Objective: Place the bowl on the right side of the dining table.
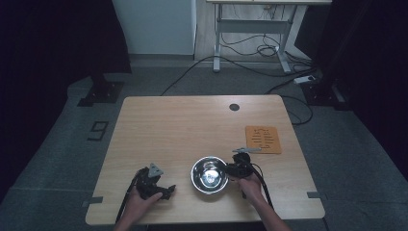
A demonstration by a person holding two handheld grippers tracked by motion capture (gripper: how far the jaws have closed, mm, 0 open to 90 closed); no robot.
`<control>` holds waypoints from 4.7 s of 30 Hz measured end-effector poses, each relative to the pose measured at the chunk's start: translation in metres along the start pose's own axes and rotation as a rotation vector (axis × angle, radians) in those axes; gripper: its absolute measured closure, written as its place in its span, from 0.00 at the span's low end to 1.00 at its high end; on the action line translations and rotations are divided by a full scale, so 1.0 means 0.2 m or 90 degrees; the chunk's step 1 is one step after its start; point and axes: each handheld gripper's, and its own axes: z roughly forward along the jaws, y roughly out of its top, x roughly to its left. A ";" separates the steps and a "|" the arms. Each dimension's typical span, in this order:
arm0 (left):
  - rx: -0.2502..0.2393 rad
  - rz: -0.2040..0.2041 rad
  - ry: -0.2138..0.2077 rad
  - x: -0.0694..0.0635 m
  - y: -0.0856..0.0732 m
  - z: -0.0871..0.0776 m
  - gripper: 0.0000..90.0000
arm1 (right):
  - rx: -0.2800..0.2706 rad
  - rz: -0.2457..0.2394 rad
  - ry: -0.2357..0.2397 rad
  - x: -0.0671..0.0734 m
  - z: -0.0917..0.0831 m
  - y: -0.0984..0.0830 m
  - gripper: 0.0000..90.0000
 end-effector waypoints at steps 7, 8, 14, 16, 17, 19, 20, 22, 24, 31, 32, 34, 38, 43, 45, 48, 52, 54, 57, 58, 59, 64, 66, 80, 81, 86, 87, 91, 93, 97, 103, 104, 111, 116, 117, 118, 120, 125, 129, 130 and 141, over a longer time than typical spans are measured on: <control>0.000 0.000 0.000 0.00 0.00 0.00 0.00 | -0.014 0.000 0.006 0.00 -0.02 0.01 0.93; 0.000 0.000 0.000 0.00 0.00 0.00 0.00 | -0.016 -0.003 0.003 0.00 -0.02 0.01 0.93; 0.000 0.000 0.000 0.00 0.00 0.00 0.00 | -0.029 0.002 -0.002 -0.02 -0.04 0.02 0.93; -0.001 -0.001 0.000 0.00 0.00 0.00 0.00 | -0.034 0.008 0.002 -0.02 -0.05 0.02 0.93; 0.000 0.000 0.000 0.00 0.00 0.00 0.00 | -0.038 0.010 0.004 -0.03 -0.05 0.02 0.93; 0.000 0.000 0.000 0.00 0.00 0.00 0.00 | -0.046 0.017 0.006 -0.04 -0.07 0.03 0.93; 0.000 0.000 0.000 0.00 0.00 0.00 0.00 | -0.046 0.017 0.006 -0.04 -0.07 0.03 0.93; 0.000 0.000 0.000 0.00 0.00 0.00 0.00 | -0.052 0.022 0.008 -0.04 -0.08 0.03 0.93; 0.000 0.000 0.000 0.00 0.00 0.00 0.00 | -0.061 0.028 0.008 -0.05 -0.10 0.04 0.93; 0.000 0.000 0.000 0.00 0.00 0.00 0.00 | -0.080 0.036 0.008 -0.07 -0.13 0.06 0.93; 0.000 0.000 0.000 0.00 0.00 0.00 0.00 | -0.084 0.037 0.008 -0.08 -0.14 0.06 0.93; 0.000 0.000 0.000 0.00 0.00 0.00 0.00 | -0.088 0.037 0.008 -0.08 -0.15 0.07 0.93; 0.000 0.000 0.000 0.00 0.00 0.00 0.00 | -0.096 0.038 0.008 -0.09 -0.16 0.08 0.93; 0.000 0.000 0.000 0.00 0.00 0.00 0.00 | -0.107 0.040 0.007 -0.10 -0.18 0.11 0.93; 0.000 0.000 0.000 0.00 0.00 0.00 0.00 | -0.112 0.036 0.001 -0.10 -0.19 0.12 0.93; 0.000 0.000 0.000 0.00 0.00 0.00 0.00 | -0.115 0.037 0.000 -0.10 -0.20 0.13 0.93; 0.000 0.000 0.000 0.00 0.00 0.00 0.00 | -0.120 0.038 -0.004 -0.11 -0.21 0.15 0.93; 0.000 0.000 0.000 0.00 0.00 0.00 0.00 | -0.125 0.040 -0.006 -0.12 -0.22 0.16 0.93; 0.000 0.000 0.000 0.00 0.00 0.00 0.00 | -0.133 0.047 -0.006 -0.13 -0.22 0.18 0.93; 0.000 0.000 0.000 0.00 0.00 0.00 0.00 | -0.134 0.047 -0.008 -0.14 -0.22 0.18 0.93; 0.000 0.000 0.000 0.00 0.00 0.00 0.00 | -0.138 0.051 -0.009 -0.15 -0.22 0.19 0.93; 0.000 0.000 0.000 0.00 0.00 0.00 0.00 | -0.146 0.059 -0.010 -0.17 -0.23 0.20 0.93; 0.000 0.000 0.000 0.00 0.00 0.00 0.00 | -0.153 0.063 -0.012 -0.19 -0.23 0.21 0.93; 0.000 0.000 0.000 0.00 0.00 0.00 0.00 | -0.176 0.087 -0.020 -0.26 -0.26 0.23 0.93; 0.000 0.000 0.000 0.00 0.00 0.00 0.00 | -0.178 0.091 -0.021 -0.27 -0.27 0.23 0.93; 0.000 0.001 -0.001 0.00 0.00 0.00 0.00 | -0.188 0.106 -0.028 -0.31 -0.29 0.24 0.93; 0.000 0.001 -0.001 0.00 0.00 0.00 0.00 | -0.188 0.106 -0.028 -0.31 -0.29 0.24 0.93; 0.000 0.001 -0.001 0.00 0.00 0.00 0.00 | -0.195 0.112 -0.030 -0.33 -0.30 0.24 0.93; 0.000 0.001 -0.001 0.00 0.00 0.00 0.00 | -0.198 0.116 -0.033 -0.35 -0.31 0.25 0.93; 0.000 0.001 -0.001 0.00 0.00 0.00 0.00 | -0.202 0.125 -0.037 -0.37 -0.32 0.25 0.93; 0.000 0.002 -0.002 0.00 0.00 0.00 0.00 | -0.210 0.138 -0.046 -0.41 -0.33 0.25 0.93; 0.000 0.002 -0.002 0.00 0.00 0.00 0.00 | -0.210 0.138 -0.046 -0.41 -0.33 0.25 0.93; -0.001 0.002 -0.002 0.00 0.00 0.00 0.00 | -0.224 0.155 -0.053 -0.46 -0.36 0.24 0.93; -0.001 0.002 -0.002 0.00 0.00 0.00 0.00 | -0.235 0.167 -0.061 -0.50 -0.38 0.24 0.93; 0.000 0.002 -0.002 0.00 0.00 0.00 0.00 | -0.238 0.172 -0.064 -0.51 -0.39 0.24 0.93; -0.001 0.002 -0.002 0.00 0.00 0.00 0.00 | -0.238 0.172 -0.064 -0.51 -0.39 0.24 0.93; -0.001 0.002 -0.002 0.00 0.00 0.00 0.00 | -0.241 0.176 -0.068 -0.52 -0.40 0.24 0.93; -0.001 0.002 -0.002 0.00 0.00 0.00 0.00 | -0.249 0.185 -0.077 -0.56 -0.41 0.24 0.93; -0.001 0.002 -0.002 0.00 0.00 0.00 0.00 | -0.255 0.191 -0.082 -0.58 -0.42 0.23 0.93; -0.001 0.002 -0.002 0.00 0.00 0.00 0.00 | -0.258 0.194 -0.085 -0.59 -0.43 0.23 0.93; -0.001 0.002 -0.002 0.00 0.00 0.00 0.00 | -0.277 0.209 -0.095 -0.63 -0.46 0.23 0.93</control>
